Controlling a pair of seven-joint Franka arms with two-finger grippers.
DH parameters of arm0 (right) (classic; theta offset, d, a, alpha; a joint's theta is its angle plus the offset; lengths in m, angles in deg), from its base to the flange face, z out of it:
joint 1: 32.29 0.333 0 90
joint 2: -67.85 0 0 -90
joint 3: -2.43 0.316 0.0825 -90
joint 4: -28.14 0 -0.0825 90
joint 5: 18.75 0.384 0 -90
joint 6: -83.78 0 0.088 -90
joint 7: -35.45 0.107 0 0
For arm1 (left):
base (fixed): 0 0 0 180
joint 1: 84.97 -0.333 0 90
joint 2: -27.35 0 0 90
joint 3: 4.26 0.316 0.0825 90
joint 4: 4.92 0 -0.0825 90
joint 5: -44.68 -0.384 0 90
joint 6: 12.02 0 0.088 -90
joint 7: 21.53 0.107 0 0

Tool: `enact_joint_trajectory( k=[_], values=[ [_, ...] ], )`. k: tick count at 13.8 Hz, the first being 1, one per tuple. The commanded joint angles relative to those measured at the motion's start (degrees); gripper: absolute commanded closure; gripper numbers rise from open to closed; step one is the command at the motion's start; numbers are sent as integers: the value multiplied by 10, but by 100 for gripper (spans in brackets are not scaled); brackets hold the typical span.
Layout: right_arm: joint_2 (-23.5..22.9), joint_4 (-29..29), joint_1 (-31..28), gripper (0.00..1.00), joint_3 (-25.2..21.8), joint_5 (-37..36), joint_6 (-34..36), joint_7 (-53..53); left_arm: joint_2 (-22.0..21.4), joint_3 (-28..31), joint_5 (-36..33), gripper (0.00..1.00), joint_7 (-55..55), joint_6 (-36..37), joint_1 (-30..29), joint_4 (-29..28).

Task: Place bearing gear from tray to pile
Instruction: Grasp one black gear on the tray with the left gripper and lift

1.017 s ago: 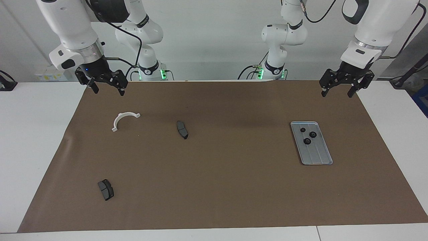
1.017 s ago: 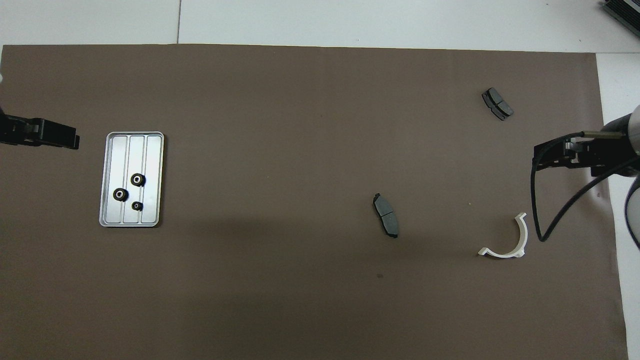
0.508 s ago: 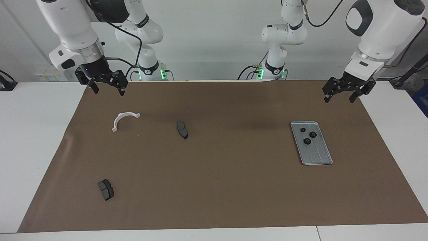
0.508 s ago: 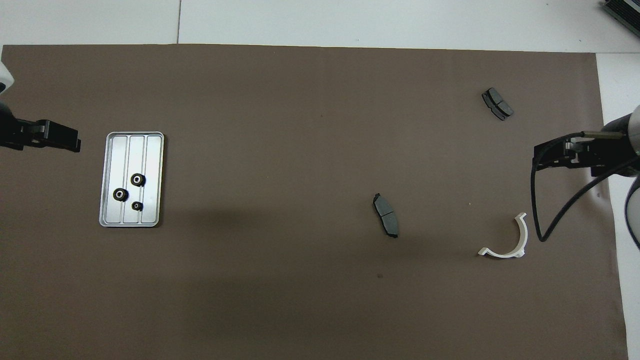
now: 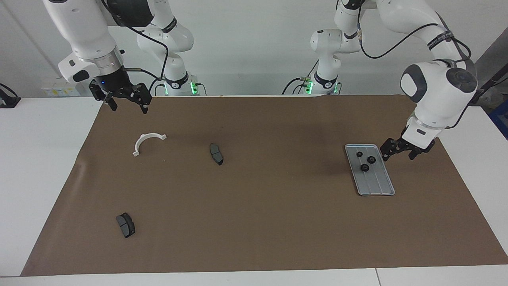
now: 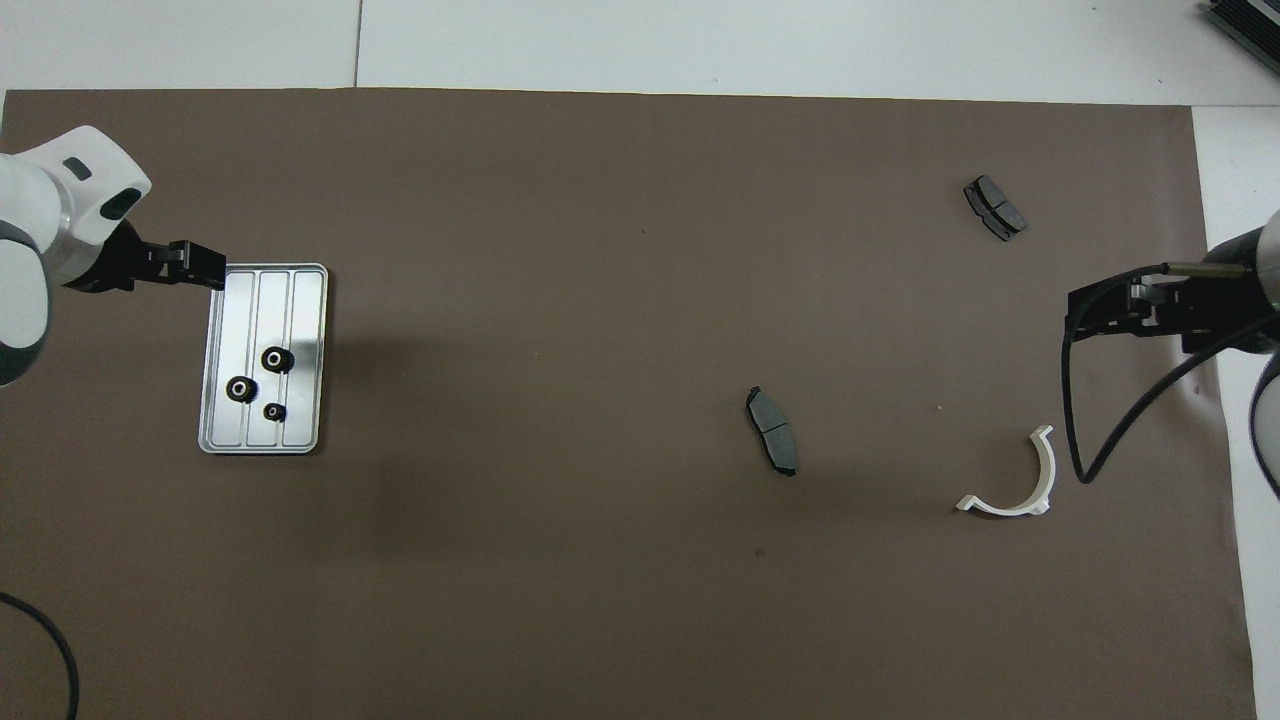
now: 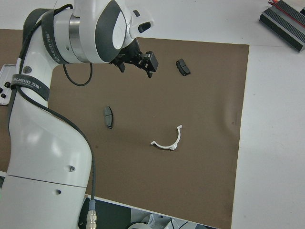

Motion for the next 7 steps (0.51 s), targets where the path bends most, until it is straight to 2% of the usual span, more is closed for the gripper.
enact_joint_trajectory(
  k=[1,4,7],
  values=[
    [1,1,-6,0,2,12,6,-14,26,-1,8,0,10,-73,-6,-47],
    [1,1,-6,0,2,12,6,-14,32,-1,8,0,11,-122,-13,-93],
    [1,1,-6,0,2,12,6,-14,30,-3,8,10,5,-133,-6,-128]
  ],
)
